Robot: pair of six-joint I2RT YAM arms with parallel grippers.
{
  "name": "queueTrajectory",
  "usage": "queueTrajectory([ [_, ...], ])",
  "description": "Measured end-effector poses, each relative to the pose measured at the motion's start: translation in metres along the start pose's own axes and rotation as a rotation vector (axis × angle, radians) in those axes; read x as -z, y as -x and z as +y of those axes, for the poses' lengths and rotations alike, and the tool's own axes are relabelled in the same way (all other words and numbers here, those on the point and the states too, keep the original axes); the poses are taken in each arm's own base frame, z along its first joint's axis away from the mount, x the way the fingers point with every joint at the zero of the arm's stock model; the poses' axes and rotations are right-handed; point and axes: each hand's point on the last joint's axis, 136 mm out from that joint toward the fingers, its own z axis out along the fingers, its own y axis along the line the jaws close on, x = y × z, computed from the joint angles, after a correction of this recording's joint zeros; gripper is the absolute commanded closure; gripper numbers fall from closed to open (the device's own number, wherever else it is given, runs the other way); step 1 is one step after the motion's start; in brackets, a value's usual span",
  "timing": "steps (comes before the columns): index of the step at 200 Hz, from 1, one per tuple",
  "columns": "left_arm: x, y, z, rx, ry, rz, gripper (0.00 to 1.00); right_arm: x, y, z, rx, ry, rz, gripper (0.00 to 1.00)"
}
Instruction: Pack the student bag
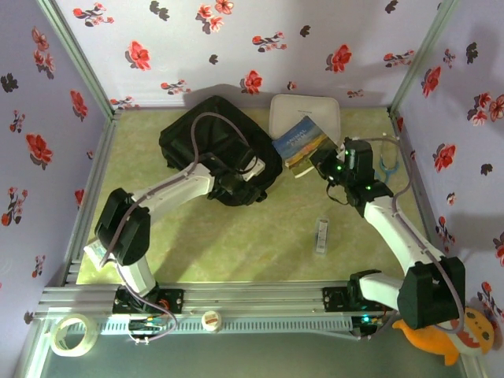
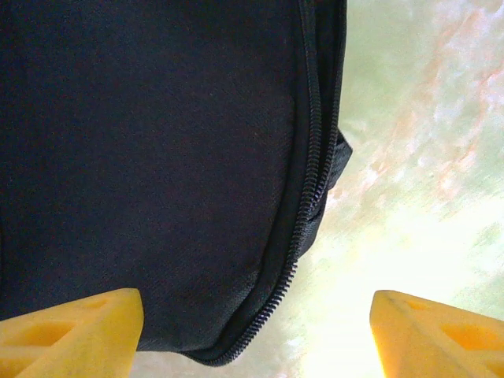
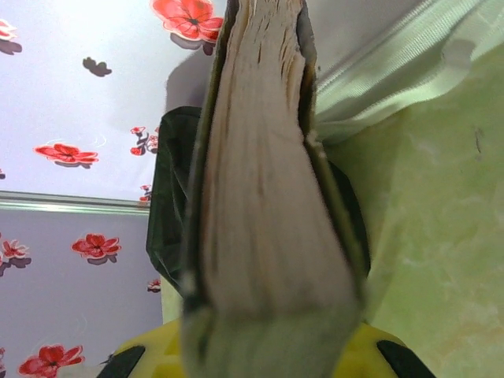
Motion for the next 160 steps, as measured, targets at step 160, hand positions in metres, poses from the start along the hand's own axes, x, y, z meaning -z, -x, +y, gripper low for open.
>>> queueTrajectory([
  [160, -0.001, 0.014, 0.041, -0.074, 0.222, 0.013, 0.49, 0.053, -0.025, 0.0, -0.051, 0.013, 0.022, 0.86],
])
